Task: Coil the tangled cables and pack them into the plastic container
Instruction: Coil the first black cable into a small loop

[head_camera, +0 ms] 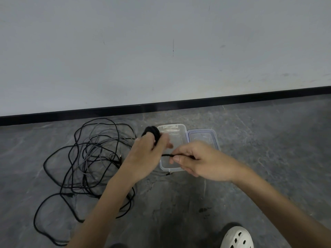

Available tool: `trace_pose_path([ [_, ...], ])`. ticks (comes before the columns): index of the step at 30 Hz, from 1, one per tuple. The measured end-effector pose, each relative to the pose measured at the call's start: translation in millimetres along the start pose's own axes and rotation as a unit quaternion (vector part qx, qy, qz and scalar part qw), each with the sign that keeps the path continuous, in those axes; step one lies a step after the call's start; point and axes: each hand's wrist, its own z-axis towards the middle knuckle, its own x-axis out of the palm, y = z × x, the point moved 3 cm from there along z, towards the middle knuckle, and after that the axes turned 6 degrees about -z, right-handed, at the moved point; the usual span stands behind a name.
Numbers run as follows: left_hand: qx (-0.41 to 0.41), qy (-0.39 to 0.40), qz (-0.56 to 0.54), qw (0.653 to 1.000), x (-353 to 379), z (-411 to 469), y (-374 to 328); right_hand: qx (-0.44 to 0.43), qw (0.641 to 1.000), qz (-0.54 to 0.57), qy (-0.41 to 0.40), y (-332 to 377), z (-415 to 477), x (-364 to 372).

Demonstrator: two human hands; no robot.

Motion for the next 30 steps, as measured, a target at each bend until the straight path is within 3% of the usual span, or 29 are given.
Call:
trace_pose_path([
  [3,-0.037,0.085,0.066,0.994,7.9,-6.6,-3.1,-0.012,0.996,-0.086,-0.002,-2.5,1.5,0.5],
  [7,-0.077,0.243,0.004,0.967,18.6,-15.9,-8.5,-0.041,0.994,-0.102,0.002,-1.3,1.8,0.2],
  [10,-0.105,0.298,-0.042,0.948,19.5,-17.8,-5.8,-0.046,0.996,-0.076,-0.010,-2.8,1.7,-5.0],
  [14,-0.115,0.338,-0.111,0.927,16.0,-21.2,-8.0,-0.051,0.997,-0.027,-0.057,-5.6,1.1,-15.1],
  [21,-0.055,0.385,-0.185,0.902,11.3,-25.0,-19.8,-0.095,0.986,0.051,-0.128,-3.6,-2.4,-26.4],
  [27,-0.042,0.336,-0.291,0.895,4.4,-24.5,-23.0,-0.106,0.976,0.124,-0.142,-1.3,-0.8,-29.5],
  [30,-0.011,0.322,-0.372,0.870,1.5,-21.6,-27.3,-0.098,0.977,0.123,-0.146,-3.0,1.6,-27.0],
])
